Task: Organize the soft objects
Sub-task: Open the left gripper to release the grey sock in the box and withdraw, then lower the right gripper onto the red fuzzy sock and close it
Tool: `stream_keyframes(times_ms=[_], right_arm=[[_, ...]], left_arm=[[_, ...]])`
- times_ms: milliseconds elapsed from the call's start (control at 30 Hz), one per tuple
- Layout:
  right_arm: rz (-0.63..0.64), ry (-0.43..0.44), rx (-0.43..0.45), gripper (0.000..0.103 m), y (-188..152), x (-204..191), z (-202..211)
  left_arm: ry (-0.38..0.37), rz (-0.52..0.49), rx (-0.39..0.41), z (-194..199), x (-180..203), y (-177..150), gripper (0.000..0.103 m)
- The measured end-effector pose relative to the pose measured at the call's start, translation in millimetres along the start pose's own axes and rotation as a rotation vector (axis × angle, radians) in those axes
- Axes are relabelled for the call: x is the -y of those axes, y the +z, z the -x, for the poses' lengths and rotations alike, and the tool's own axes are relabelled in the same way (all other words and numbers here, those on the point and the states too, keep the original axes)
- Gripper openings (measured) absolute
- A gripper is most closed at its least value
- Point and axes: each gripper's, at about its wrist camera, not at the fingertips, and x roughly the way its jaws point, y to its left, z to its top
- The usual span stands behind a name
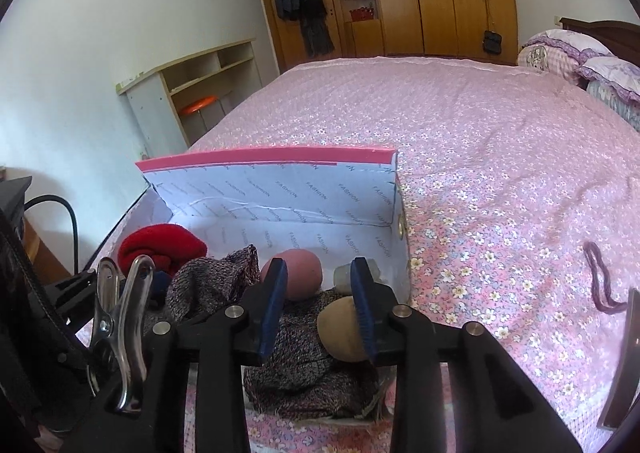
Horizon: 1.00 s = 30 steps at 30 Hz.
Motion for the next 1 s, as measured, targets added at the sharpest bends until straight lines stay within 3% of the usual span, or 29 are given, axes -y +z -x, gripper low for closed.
stream_keyframes(times_ms=[433,1000], right_arm=[[0.016,0.034,0.011,0.035,-13,-11,30],[0.04,0.062,-0.035,0.035,-78,-35,88]], left_arm=[[-0.012,0.012,0.012,26,-1,-13,0.064],[-0.081,0.011,0.012,71,2,-54,0.064]])
